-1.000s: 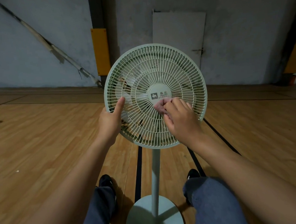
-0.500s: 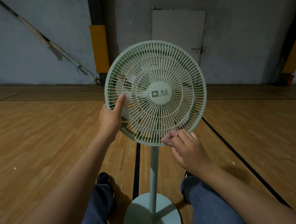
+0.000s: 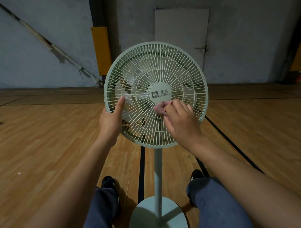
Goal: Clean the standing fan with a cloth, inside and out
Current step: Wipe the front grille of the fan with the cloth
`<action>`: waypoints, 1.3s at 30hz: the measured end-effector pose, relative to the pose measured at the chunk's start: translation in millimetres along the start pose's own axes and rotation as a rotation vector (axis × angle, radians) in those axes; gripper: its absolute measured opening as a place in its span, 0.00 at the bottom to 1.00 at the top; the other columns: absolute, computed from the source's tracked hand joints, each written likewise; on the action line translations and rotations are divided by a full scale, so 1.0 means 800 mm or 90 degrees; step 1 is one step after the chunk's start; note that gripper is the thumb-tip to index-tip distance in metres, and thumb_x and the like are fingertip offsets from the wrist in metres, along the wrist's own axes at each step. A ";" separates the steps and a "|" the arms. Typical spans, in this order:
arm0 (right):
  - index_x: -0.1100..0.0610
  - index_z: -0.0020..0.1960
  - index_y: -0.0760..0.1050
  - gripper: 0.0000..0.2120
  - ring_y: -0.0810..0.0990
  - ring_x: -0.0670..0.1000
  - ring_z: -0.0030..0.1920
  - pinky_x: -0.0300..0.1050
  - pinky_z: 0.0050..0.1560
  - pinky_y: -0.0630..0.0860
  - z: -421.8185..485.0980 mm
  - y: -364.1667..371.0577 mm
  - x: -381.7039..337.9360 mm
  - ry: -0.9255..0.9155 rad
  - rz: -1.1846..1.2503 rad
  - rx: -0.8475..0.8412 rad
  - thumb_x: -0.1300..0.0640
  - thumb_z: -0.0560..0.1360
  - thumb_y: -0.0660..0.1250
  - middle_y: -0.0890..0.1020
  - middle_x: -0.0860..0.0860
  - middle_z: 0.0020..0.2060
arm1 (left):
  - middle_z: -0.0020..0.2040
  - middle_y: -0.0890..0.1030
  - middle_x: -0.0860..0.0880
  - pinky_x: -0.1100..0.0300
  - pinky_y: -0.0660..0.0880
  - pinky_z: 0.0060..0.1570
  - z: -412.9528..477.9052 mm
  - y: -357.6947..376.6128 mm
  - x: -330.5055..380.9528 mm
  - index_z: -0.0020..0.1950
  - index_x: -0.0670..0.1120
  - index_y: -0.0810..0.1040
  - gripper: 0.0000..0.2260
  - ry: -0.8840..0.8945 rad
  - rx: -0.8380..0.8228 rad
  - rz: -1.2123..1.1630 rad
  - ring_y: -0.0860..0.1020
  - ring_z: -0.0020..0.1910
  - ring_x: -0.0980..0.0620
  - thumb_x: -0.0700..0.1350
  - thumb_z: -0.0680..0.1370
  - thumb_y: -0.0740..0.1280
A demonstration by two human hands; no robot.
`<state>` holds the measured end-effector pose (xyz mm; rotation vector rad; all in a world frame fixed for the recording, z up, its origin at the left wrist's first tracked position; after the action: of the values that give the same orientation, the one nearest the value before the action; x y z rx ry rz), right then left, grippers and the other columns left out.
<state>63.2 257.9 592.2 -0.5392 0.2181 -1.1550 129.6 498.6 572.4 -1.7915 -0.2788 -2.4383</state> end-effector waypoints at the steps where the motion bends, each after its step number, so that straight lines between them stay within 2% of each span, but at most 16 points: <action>1: 0.60 0.56 0.78 0.08 0.78 0.58 0.55 0.56 0.54 0.75 -0.004 0.001 -0.002 0.004 0.005 0.002 0.58 0.79 0.65 0.79 0.57 0.54 | 0.52 0.90 0.51 0.43 0.86 0.56 0.000 -0.001 -0.001 0.62 0.50 0.82 0.34 0.000 0.000 0.000 0.89 0.49 0.50 0.75 0.69 0.72; 5: 0.60 0.54 0.78 0.07 0.78 0.57 0.54 0.55 0.52 0.74 -0.030 0.003 -0.011 -0.010 0.021 0.007 0.59 0.79 0.64 0.79 0.55 0.51 | 0.53 0.90 0.51 0.43 0.85 0.57 -0.001 -0.006 -0.004 0.62 0.51 0.82 0.33 0.004 0.001 -0.003 0.89 0.50 0.50 0.76 0.70 0.71; 10: 0.57 0.54 0.76 0.06 0.77 0.54 0.54 0.50 0.53 0.72 -0.079 0.015 -0.016 -0.041 0.041 -0.036 0.59 0.78 0.64 0.78 0.52 0.52 | 0.53 0.90 0.52 0.44 0.85 0.57 0.001 -0.006 -0.006 0.60 0.52 0.83 0.25 0.032 -0.002 0.004 0.89 0.51 0.50 0.72 0.77 0.70; 17: 0.56 0.54 0.75 0.06 0.77 0.55 0.54 0.53 0.54 0.74 -0.128 0.035 -0.017 -0.051 0.065 -0.069 0.58 0.77 0.65 0.77 0.51 0.51 | 0.52 0.90 0.51 0.44 0.86 0.56 -0.001 -0.008 -0.005 0.62 0.50 0.82 0.32 0.024 0.005 0.000 0.89 0.50 0.50 0.74 0.72 0.71; 21: 0.55 0.53 0.74 0.05 0.77 0.54 0.51 0.50 0.50 0.71 -0.106 0.028 -0.015 -0.054 0.050 -0.059 0.58 0.77 0.65 0.77 0.51 0.50 | 0.54 0.89 0.50 0.44 0.86 0.56 -0.002 -0.006 -0.002 0.62 0.50 0.82 0.38 0.020 -0.011 -0.005 0.89 0.52 0.49 0.78 0.66 0.72; 28: 0.59 0.54 0.77 0.07 0.77 0.55 0.50 0.54 0.51 0.74 -0.019 0.005 -0.012 -0.027 0.021 -0.003 0.58 0.80 0.63 0.78 0.54 0.49 | 0.51 0.90 0.52 0.48 0.85 0.51 -0.001 -0.003 -0.003 0.61 0.50 0.82 0.32 0.024 -0.014 -0.012 0.89 0.49 0.51 0.74 0.70 0.72; 32: 0.59 0.55 0.77 0.07 0.77 0.56 0.51 0.53 0.52 0.73 0.017 -0.003 -0.016 -0.018 0.004 0.037 0.59 0.78 0.67 0.79 0.55 0.51 | 0.50 0.90 0.55 0.55 0.83 0.45 -0.003 -0.006 -0.002 0.61 0.51 0.82 0.32 0.017 -0.001 0.000 0.89 0.46 0.54 0.75 0.70 0.71; 36: 0.60 0.53 0.77 0.06 0.77 0.57 0.50 0.54 0.50 0.73 0.009 0.002 -0.026 -0.002 0.020 0.035 0.59 0.78 0.66 0.78 0.55 0.49 | 0.51 0.90 0.53 0.53 0.84 0.48 -0.003 -0.009 -0.003 0.61 0.51 0.82 0.33 0.019 0.001 -0.002 0.89 0.48 0.53 0.75 0.69 0.71; 39: 0.58 0.53 0.76 0.06 0.76 0.55 0.50 0.51 0.50 0.71 -0.020 0.010 -0.036 -0.028 0.042 0.005 0.58 0.79 0.63 0.77 0.53 0.49 | 0.51 0.89 0.55 0.55 0.82 0.47 -0.002 -0.009 -0.004 0.61 0.52 0.82 0.31 0.028 0.004 0.015 0.89 0.47 0.55 0.75 0.71 0.70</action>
<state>51.0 281.6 571.2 -0.5465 0.1918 -1.0782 127.4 505.2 568.2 -1.7255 -0.2605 -2.4549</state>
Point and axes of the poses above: each hand's wrist, its own z-axis towards the middle knuckle, its own y-axis out of the palm, x = y × z, the point moved 5 cm from there along z, towards the middle knuckle
